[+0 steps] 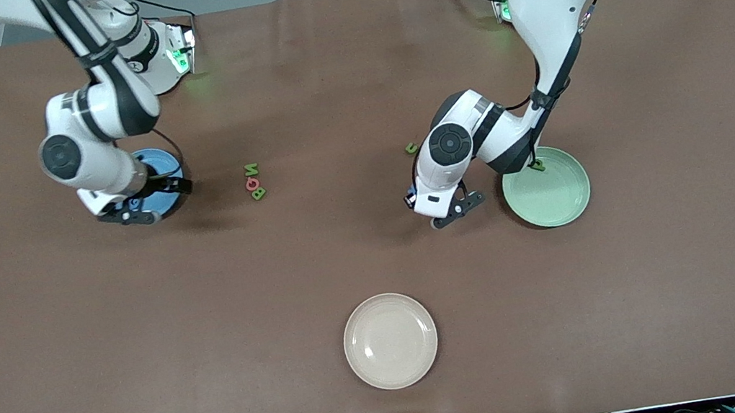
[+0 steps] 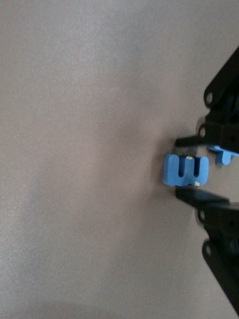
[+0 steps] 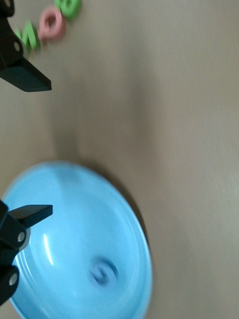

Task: Sort uppercase to blue plate, lowercase to green plate
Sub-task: 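Grasp the blue E with the left gripper while the right gripper reaches letter N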

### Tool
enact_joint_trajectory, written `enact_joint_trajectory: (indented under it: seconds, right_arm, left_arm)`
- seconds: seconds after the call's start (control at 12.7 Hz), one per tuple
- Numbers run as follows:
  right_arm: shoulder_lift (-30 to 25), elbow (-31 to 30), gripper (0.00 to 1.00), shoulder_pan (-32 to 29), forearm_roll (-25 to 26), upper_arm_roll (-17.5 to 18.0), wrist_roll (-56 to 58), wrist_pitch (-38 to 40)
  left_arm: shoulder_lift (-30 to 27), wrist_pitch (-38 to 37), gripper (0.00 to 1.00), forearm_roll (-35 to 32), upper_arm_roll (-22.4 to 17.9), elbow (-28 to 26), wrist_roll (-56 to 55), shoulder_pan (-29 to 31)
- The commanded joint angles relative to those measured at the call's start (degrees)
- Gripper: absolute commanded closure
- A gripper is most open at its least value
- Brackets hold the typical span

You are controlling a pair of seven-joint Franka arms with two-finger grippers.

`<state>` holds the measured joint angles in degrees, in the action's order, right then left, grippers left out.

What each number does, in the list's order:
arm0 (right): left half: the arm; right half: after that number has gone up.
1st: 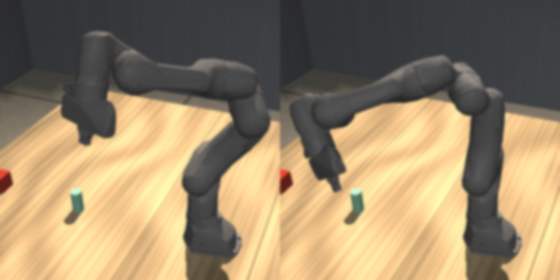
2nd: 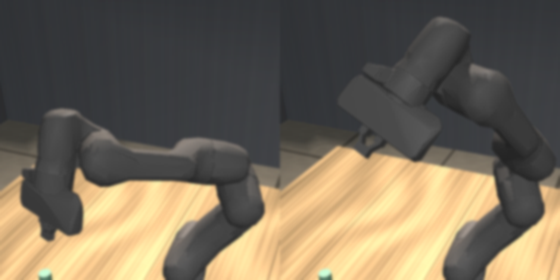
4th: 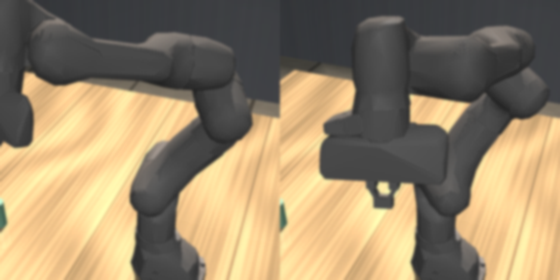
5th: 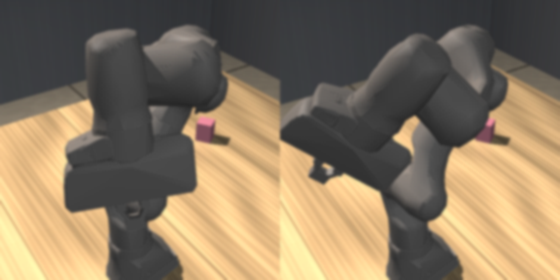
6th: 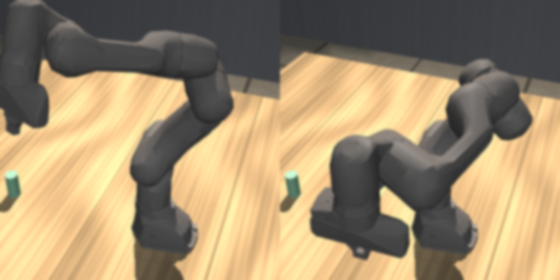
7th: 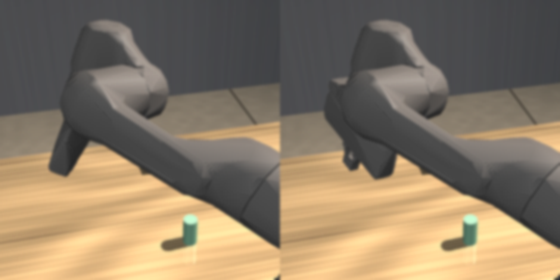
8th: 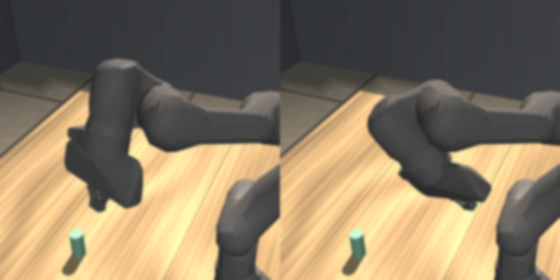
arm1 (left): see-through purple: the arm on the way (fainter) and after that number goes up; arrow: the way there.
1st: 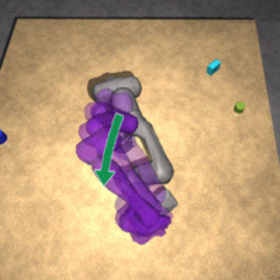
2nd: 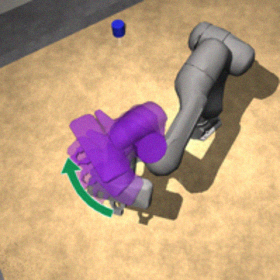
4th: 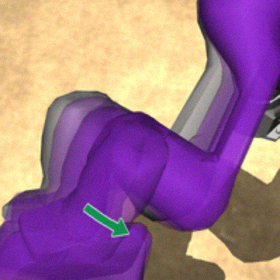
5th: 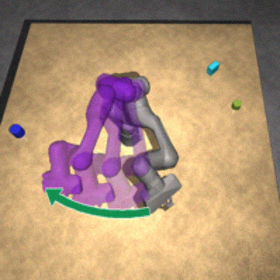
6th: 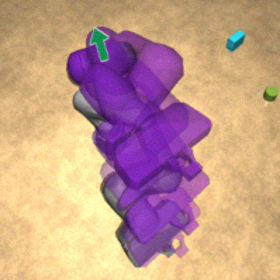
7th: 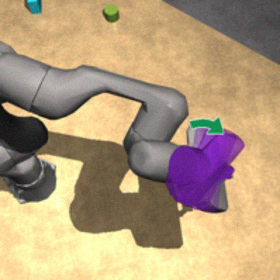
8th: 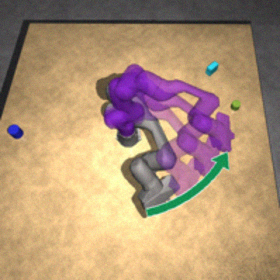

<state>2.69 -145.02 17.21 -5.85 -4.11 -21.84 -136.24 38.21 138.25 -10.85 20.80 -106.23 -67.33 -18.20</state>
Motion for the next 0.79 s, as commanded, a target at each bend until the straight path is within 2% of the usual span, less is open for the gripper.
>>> enact_joint_trajectory:
  seconds: [0.0, 0.16, 0.31, 0.47, 0.71]
  right_arm:
    - [-1.90, -0.69, 0.00, 6.42, -0.65, -0.55, -5.67, -1.91]
    - [-1.81, -1.40, 0.00, 12.63, -1.27, -0.55, -6.37, -5.15]
    - [-1.20, -3.85, 0.01, 16.62, -1.80, -0.55, -8.66, -11.92]
    - [0.91, -4.04, 0.07, 21.53, -1.80, -0.64, -8.84, -14.66]
    - [2.06, -6.13, 0.09, 23.13, -1.71, -0.64, -8.57, -18.60]
  left_arm:
    - [-0.25, -1.05, 0.70, -0.75, -0.59, -0.38, -0.08, -0.78]
    - [-0.24, -1.05, 0.82, -3.20, -0.50, -0.56, 0.01, -0.70]
    - [-0.51, -1.05, 0.93, -3.65, -0.50, -0.64, 0.01, -0.26]
    - [-2.86, -2.01, 0.96, -3.74, -0.32, -1.52, 1.05, 0.44]
    - [-10.06, -7.90, 0.95, -3.04, -0.06, -3.88, 8.76, 2.19]
